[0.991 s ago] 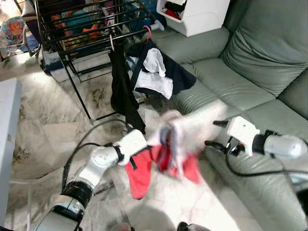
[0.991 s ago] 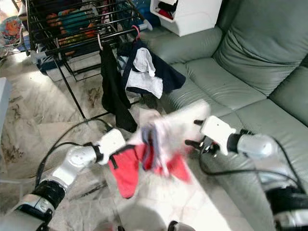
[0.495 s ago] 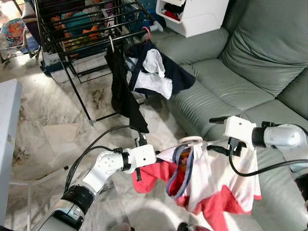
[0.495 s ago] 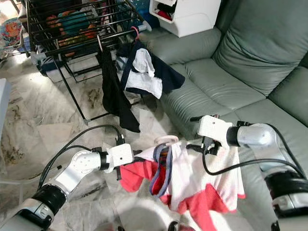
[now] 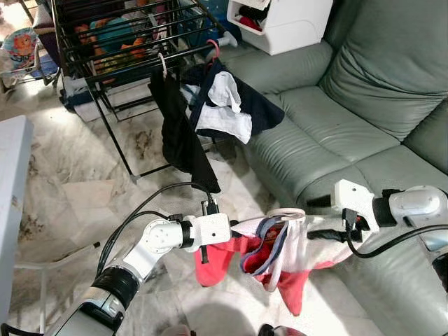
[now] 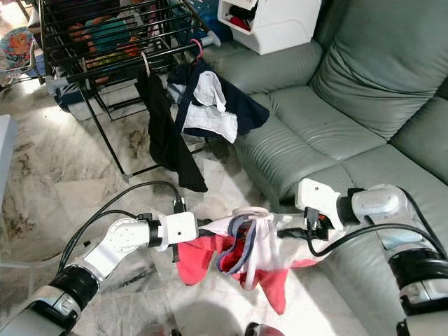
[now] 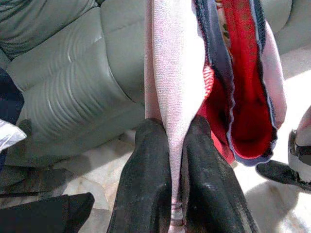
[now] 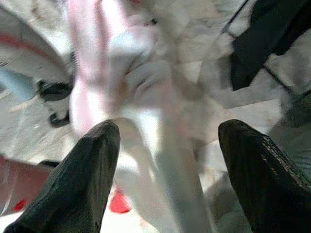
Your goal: Hang hanger
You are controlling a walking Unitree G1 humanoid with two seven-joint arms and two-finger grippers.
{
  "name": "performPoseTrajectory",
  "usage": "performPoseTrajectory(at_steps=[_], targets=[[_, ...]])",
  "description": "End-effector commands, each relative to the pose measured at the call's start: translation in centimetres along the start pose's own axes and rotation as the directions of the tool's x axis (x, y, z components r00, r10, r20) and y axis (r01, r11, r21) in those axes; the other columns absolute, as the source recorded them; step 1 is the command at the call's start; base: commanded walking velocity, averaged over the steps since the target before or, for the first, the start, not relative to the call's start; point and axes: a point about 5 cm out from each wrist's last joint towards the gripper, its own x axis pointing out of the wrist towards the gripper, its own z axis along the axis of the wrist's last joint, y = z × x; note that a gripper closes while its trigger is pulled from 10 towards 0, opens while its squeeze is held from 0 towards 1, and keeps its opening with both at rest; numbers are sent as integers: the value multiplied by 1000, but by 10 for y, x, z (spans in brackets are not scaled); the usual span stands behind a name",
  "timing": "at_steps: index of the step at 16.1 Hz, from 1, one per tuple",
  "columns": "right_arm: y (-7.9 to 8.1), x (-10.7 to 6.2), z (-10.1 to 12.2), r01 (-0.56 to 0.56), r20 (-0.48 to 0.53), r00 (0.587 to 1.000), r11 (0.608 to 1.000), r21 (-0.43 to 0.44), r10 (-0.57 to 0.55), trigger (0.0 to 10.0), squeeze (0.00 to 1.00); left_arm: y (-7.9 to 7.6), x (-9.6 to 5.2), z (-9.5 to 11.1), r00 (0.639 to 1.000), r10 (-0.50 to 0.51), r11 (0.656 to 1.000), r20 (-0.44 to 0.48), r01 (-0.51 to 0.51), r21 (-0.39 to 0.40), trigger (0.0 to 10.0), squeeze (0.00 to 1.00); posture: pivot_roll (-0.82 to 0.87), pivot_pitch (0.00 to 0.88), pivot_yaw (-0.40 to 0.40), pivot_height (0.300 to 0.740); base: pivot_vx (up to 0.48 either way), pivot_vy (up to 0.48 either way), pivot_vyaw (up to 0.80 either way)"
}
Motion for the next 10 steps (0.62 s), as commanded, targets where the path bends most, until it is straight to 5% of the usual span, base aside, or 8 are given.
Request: performPoseTrajectory(at_steps=[1, 10], targets=[[-2, -3, 0, -39, -43, 998, 999, -20, 38, 0, 0, 7, 0, 5, 1000, 7, 999, 12, -8, 45, 0, 0, -77, 2, 59, 740, 0, 0, 0], [1, -7, -12, -111, -159, 981, 994, -10, 108, 0, 0, 4, 1, -2, 1000, -10, 999, -13, 10, 54, 0, 0, -81, 0, 52, 740, 0, 0, 0]])
